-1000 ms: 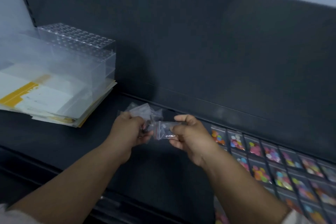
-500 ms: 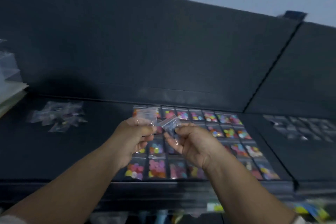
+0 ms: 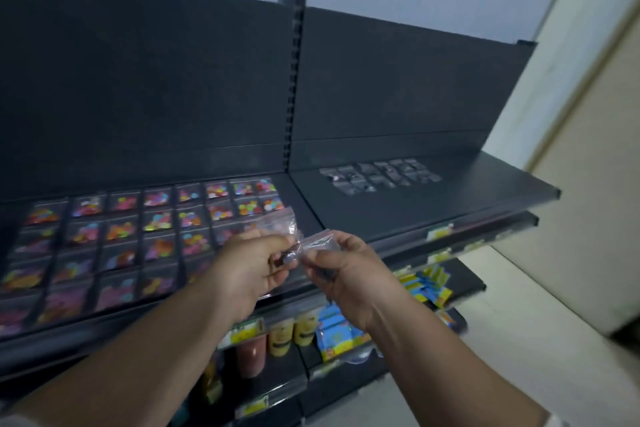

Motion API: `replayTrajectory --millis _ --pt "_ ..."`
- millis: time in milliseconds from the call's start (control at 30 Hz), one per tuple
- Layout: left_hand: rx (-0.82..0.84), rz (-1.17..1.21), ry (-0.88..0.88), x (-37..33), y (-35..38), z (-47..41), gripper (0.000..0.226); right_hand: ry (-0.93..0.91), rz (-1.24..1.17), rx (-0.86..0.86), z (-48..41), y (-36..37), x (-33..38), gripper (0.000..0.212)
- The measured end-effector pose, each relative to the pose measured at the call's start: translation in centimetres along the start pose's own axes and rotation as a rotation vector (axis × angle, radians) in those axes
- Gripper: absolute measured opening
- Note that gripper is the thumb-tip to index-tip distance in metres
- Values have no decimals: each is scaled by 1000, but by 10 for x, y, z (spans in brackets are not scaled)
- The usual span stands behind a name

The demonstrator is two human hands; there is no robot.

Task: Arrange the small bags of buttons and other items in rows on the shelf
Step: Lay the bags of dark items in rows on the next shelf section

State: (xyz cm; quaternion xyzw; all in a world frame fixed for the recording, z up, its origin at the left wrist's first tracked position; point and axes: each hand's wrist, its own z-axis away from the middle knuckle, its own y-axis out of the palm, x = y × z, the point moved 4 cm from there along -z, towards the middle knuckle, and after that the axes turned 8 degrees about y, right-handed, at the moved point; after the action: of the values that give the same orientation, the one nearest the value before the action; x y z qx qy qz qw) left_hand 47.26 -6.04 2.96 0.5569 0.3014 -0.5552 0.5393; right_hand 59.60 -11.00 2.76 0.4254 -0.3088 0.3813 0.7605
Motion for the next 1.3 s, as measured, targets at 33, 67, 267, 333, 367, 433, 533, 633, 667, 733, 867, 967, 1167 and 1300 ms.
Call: replayTrajectory --millis 33,67,267,333,367,433,533,633,667,733,867,967,1167,1300 --pt "19 8 -13 4 15 1 6 -19 -16 -25 4 -14 4 58" --pt "39 8 -26 7 30 2 6 -40 -33 -48 8 -26 9 60" --pt "134 -70 -48 22 94 -5 8 -170 -37 -181 16 -83 30 60" --pt "153 -109 -52 25 107 -16 9 -190 -40 -220 13 -97 38 55" --pt "156 -121 -58 26 111 -23 10 -193 -41 -239 10 -104 42 53" --pt "157 -115 -76 28 120 -40 12 -189 -22 -276 1 -117 51 49" --pt "160 -121 -102 30 130 -71 7 -177 25 -319 -17 -132 67 40" --pt "169 -162 -115 30 139 -103 1 -137 20 -323 -39 -140 84 20" --pt "168 -186 -110 29 141 -114 1 -133 21 -328 -48 -143 90 17" --pt "155 -244 -92 27 142 -135 4 -131 82 -373 -66 -149 102 15" --pt "129 -312 -81 27 140 -170 3 -155 298 -432 -92 -151 121 12" --pt "104 -318 -84 30 137 -188 1 -140 363 -429 -114 -154 129 15" --pt "38 -394 -58 37 137 -216 15 -69 414 -398 -168 -169 143 19" --pt "-34 -438 -53 47 145 -231 20 -59 490 -356 -203 -184 153 22"
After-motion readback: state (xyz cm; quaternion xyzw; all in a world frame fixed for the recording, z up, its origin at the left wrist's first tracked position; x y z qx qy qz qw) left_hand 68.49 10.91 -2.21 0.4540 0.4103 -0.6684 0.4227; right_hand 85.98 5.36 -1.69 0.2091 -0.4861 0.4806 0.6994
